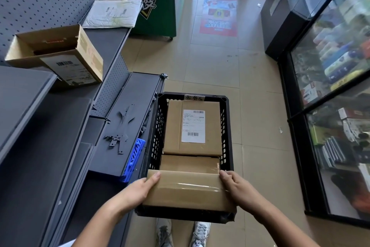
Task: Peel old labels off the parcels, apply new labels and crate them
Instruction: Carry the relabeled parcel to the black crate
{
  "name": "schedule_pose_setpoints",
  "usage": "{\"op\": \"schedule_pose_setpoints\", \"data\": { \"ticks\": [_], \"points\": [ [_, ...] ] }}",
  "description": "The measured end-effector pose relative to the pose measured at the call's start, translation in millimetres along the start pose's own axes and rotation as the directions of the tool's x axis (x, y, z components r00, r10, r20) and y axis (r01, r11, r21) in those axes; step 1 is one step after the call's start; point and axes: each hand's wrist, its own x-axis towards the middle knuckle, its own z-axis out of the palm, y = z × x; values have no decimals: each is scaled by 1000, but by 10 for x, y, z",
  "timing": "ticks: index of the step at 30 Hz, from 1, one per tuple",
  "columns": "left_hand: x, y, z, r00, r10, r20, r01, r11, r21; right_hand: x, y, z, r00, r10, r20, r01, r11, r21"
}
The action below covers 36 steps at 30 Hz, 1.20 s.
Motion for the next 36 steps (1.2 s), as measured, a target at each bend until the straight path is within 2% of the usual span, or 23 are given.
{"op": "schedule_pose_setpoints", "data": {
  "ticks": [6,10,16,24,29,36],
  "points": [
    [189,-132,252,1000,26,0,-26,1000,17,292,418,193,993,99,-61,-91,988,121],
    [322,-205,371,998,31,-50,-29,998,47,415,550,318,986,158,-56,-142,966,218],
    [573,-358,467,996,34,-86,-29,998,60,536,633,404,982,187,12,-184,949,254],
    [885,-607,583,991,-24,-134,36,996,86,736,785,571,984,179,24,-181,972,152],
    [1080,-781,619,979,-75,-191,101,987,127,850,834,677,983,181,-24,-178,980,90],
    [1127,-673,732,948,-83,-308,163,955,246,926,780,766,979,177,-103,-180,984,-17]
  ]
}}
